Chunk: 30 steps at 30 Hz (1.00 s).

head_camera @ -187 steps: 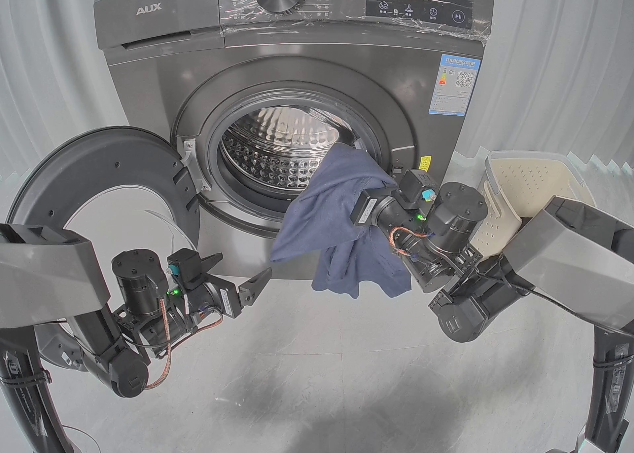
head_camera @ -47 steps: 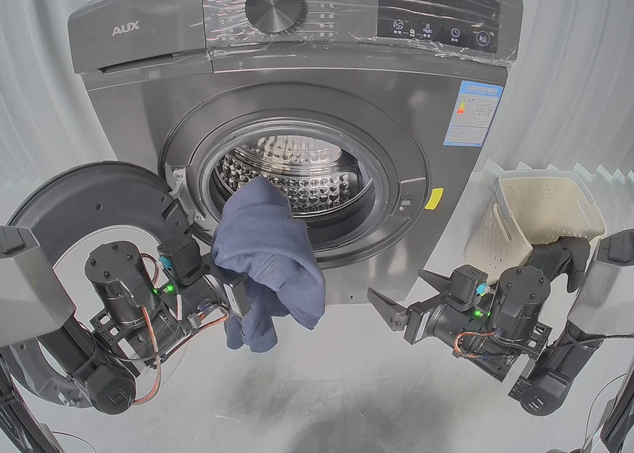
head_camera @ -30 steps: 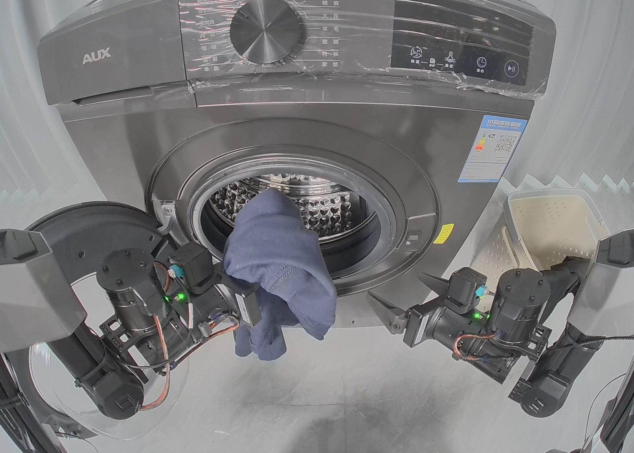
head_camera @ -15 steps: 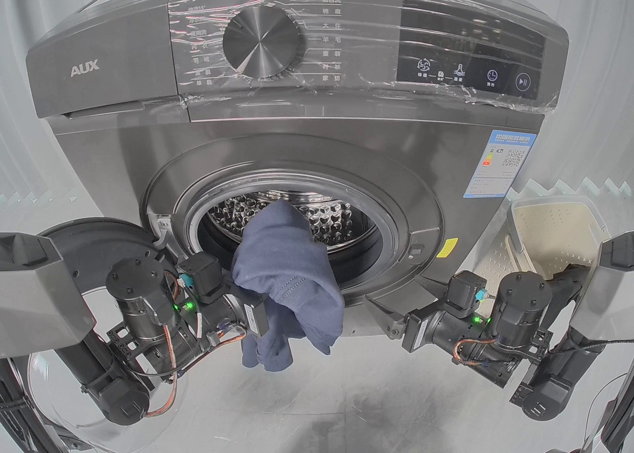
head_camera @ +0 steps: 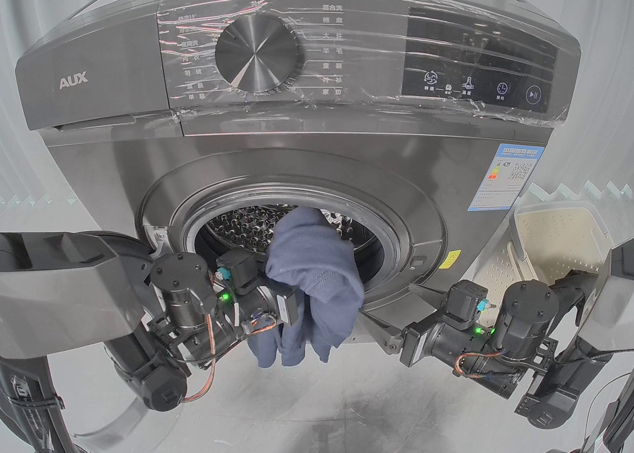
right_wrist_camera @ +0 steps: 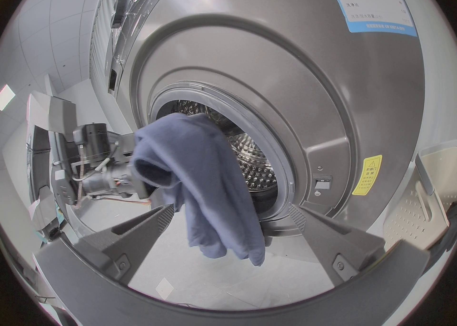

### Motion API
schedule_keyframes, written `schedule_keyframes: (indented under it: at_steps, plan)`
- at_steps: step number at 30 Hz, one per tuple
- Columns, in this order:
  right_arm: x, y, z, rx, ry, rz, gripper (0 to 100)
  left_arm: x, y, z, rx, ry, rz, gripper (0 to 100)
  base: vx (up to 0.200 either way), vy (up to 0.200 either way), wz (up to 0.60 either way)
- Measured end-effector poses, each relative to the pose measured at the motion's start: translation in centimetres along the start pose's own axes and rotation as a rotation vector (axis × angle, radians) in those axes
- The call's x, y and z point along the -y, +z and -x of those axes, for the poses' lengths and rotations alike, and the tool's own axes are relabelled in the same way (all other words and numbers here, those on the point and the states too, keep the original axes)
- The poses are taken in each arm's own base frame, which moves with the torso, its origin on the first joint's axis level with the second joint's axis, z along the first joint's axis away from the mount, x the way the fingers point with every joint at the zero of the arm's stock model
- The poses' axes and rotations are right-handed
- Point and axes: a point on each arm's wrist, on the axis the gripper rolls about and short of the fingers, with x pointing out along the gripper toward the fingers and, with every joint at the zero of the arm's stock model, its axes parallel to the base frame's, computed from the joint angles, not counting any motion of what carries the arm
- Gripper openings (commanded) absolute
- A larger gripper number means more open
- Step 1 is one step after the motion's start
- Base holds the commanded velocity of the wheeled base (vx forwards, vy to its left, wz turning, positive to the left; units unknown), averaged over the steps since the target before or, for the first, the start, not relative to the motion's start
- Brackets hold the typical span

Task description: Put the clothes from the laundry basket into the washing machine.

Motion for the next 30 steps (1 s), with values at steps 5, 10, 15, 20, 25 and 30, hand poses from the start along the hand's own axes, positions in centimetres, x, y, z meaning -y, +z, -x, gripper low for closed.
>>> schedule_keyframes:
  at_steps: [5,10,15,20,25,30]
  plan:
    - [-0.1,0.2,0.2,0.005,0.006,0.000,100,-0.9,-0.1,-2.9,0.059,0.006,-0.001,0,0.000,0.000,0.00]
    - [-0.3,0.4,0.4,0.011,0.014,-0.001,100,-2.2,-0.8,-5.6,0.101,0.032,0.002,0,0.000,0.000,0.00]
    - [-0.6,0.5,0.4,0.016,0.023,0.000,100,-3.4,-1.4,-7.7,0.144,0.060,0.020,0,0.000,0.000,0.00]
    - [-0.7,0.5,0.4,0.019,0.028,0.000,100,-4.3,-1.3,-10.0,0.194,0.085,0.021,0,0.000,0.000,0.00]
    - [-0.8,0.5,0.4,0.019,0.029,0.001,100,-5.1,-1.5,-12.0,0.210,0.129,0.024,0,0.000,0.000,0.00]
    - [-0.8,0.5,0.4,0.019,0.031,0.001,100,-5.8,-1.9,-13.9,0.191,0.170,0.028,0,0.000,0.000,0.00]
